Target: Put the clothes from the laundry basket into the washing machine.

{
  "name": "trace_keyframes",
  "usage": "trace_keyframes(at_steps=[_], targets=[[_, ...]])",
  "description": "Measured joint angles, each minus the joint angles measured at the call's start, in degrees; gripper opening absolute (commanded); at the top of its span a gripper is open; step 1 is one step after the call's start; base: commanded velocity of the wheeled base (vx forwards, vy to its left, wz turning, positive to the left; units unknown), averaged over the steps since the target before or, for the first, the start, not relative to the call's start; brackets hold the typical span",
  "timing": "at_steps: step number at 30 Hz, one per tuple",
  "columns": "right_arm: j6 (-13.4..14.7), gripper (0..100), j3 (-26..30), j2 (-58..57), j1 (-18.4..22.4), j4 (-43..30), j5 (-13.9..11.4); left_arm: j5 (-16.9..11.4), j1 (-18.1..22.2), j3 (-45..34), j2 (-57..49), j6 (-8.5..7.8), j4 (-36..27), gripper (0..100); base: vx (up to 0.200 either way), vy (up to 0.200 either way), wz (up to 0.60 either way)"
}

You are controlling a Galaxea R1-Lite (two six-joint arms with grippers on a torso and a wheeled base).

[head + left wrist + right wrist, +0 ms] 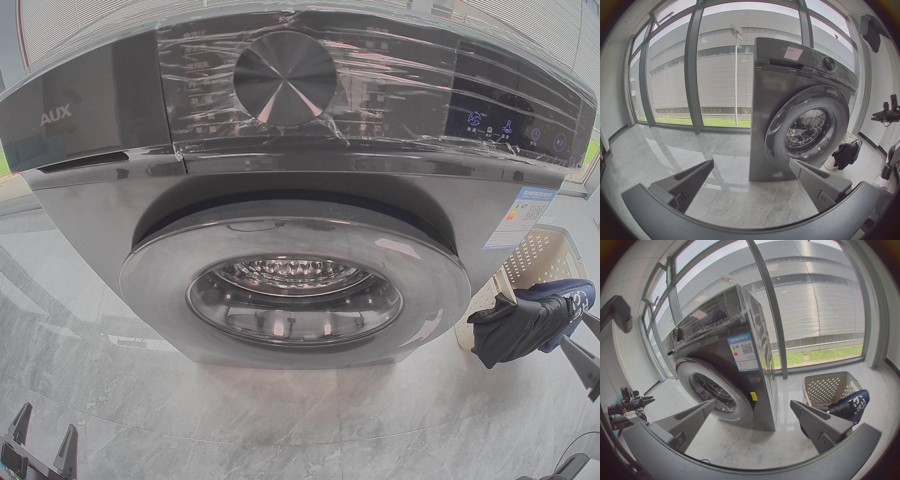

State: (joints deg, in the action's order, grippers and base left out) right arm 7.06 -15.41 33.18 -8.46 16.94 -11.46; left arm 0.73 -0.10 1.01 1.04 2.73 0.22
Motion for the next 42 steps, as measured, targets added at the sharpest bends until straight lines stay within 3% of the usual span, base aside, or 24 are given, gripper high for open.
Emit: trace_keyframes(at_steps=[7, 13, 31, 42], targets=[[1.9, 100, -2.4, 18.3, -12.0, 8.2, 6.3, 0.0, 0.0, 0.0, 0.0, -0.06, 0.0, 100, 0.000, 0.000, 0.00], [2.5, 100, -6.5, 29.6, -16.9, 15.2, 8.6, 0.0, 0.0, 0.0, 0.0, -0.09, 0.0, 100, 0.000, 0.000, 0.00], [2.0, 100, -11.7, 43.2, -21.0, 19.9, 8.7, -0.1, 0.0, 0.0, 0.0, -0.11, 0.0, 100, 0.000, 0.000, 0.00], [2.1, 100, -8.8, 46.9, -24.0, 24.4, 6.6, -0.1, 0.0, 0.0, 0.0, -0.11, 0.0, 100, 0.000, 0.000, 0.00]])
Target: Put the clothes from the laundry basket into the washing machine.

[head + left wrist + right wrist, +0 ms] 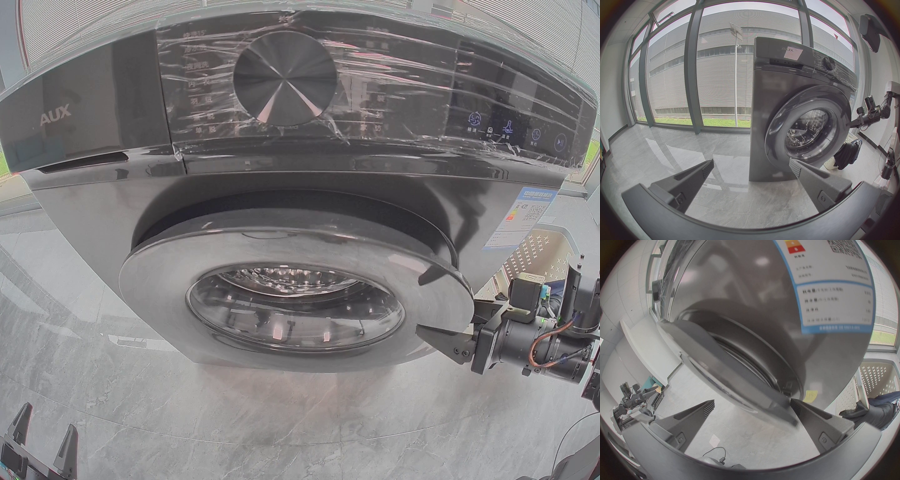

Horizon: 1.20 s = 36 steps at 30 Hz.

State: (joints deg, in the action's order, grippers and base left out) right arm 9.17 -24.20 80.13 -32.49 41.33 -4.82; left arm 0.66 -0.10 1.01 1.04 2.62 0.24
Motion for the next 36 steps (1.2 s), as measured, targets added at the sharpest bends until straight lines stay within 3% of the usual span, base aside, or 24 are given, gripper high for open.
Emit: trace_keyframes(at_steps=[7, 13, 18, 28, 36], targets=[[-0.1, 100, 3.4, -2.8, -0.2, -0.6, -1.0, 0.0, 0.0, 0.0, 0.0, -0.09, 0.0, 100, 0.000, 0.000, 0.00], [-0.2, 100, 1.7, -2.2, 0.3, -0.2, -0.8, 0.0, 0.0, 0.0, 0.0, -0.09, 0.0, 100, -0.200, 0.000, 0.00], [-0.1, 100, 0.8, -0.3, 0.0, 0.1, -0.6, 0.0, 0.0, 0.0, 0.0, -0.11, 0.0, 100, 0.000, 0.000, 0.00], [-0.2, 100, 4.4, -2.1, -1.0, -0.4, -1.0, 0.0, 0.0, 0.0, 0.0, -0.11, 0.0, 100, 0.000, 0.000, 0.00], [-0.2, 100, 3.1, -1.6, -0.9, 0.0, -0.7, -0.1, 0.0, 0.0, 0.0, -0.17, 0.0, 100, -0.200, 0.000, 0.00]])
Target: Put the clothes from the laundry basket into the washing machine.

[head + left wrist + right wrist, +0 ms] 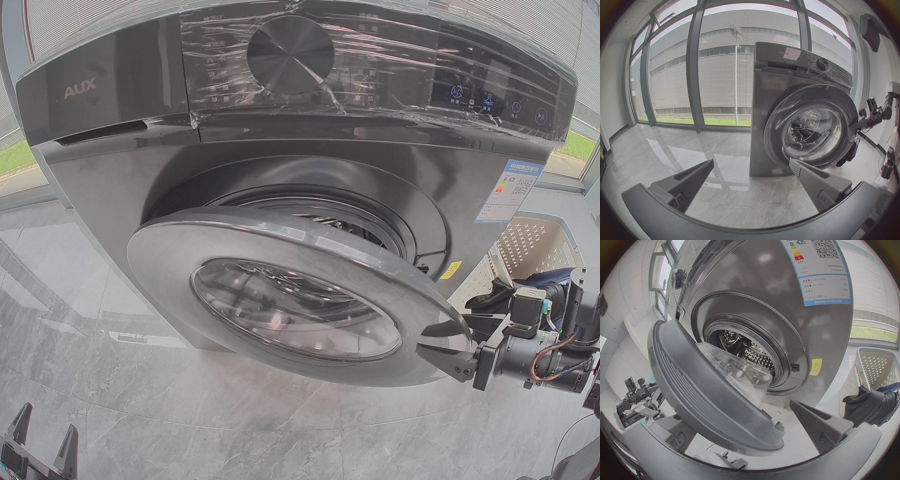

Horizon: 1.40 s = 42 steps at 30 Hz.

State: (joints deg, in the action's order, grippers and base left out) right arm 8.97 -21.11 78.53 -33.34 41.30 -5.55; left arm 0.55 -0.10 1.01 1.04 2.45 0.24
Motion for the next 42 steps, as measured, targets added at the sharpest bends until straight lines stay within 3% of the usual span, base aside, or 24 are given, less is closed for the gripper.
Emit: trace_keyframes(at_steps=[13, 22, 37, 42], targets=[[0.2, 100, 3.0, -0.6, -1.9, 0.0, -1.1, 0.0, 0.0, 0.0, 0.0, 0.01, 0.0, 100, -0.015, 0.000, 0.00], [0.1, 100, 0.4, 1.8, -1.4, 0.4, -0.8, 0.0, 0.0, 0.0, 0.0, 0.00, 0.0, 100, -0.200, 0.000, 0.00], [0.4, 100, 1.7, 3.1, -3.6, 2.0, -1.3, 0.0, 0.0, 0.0, 0.0, -0.02, 0.0, 100, 0.000, 0.000, 0.00], [0.3, 100, -0.3, 4.4, -3.3, 2.1, -1.1, 0.0, 0.0, 0.0, 0.0, -0.02, 0.0, 100, -0.200, 0.000, 0.00]])
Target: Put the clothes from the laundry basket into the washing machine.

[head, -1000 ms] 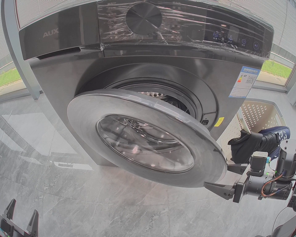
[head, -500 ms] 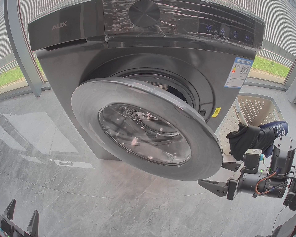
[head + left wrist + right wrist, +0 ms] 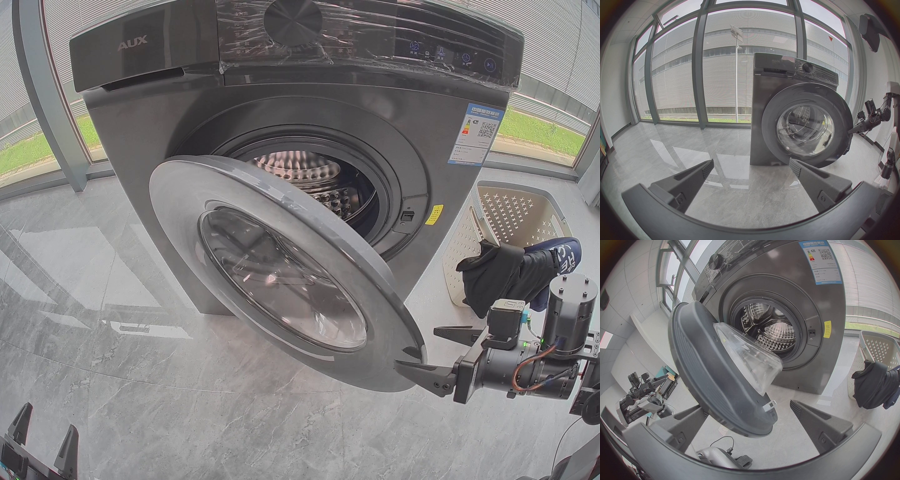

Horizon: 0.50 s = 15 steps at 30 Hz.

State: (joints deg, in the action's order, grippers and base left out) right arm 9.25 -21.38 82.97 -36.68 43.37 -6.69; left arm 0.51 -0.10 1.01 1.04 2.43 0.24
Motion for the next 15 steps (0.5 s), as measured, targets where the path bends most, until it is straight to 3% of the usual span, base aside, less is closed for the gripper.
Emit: trace_keyframes(at_steps=[1, 15], targets=[[0.0, 100, -0.4, 0.5, 0.0, 0.1, 0.0, 0.0, 0.0, 0.0, 0.0, 0.02, 0.0, 100, -0.200, 0.000, 0.00], [0.6, 100, 1.9, 2.3, -2.4, 1.0, -1.5, 0.0, 0.0, 0.0, 0.0, 0.02, 0.0, 100, 0.000, 0.000, 0.00]])
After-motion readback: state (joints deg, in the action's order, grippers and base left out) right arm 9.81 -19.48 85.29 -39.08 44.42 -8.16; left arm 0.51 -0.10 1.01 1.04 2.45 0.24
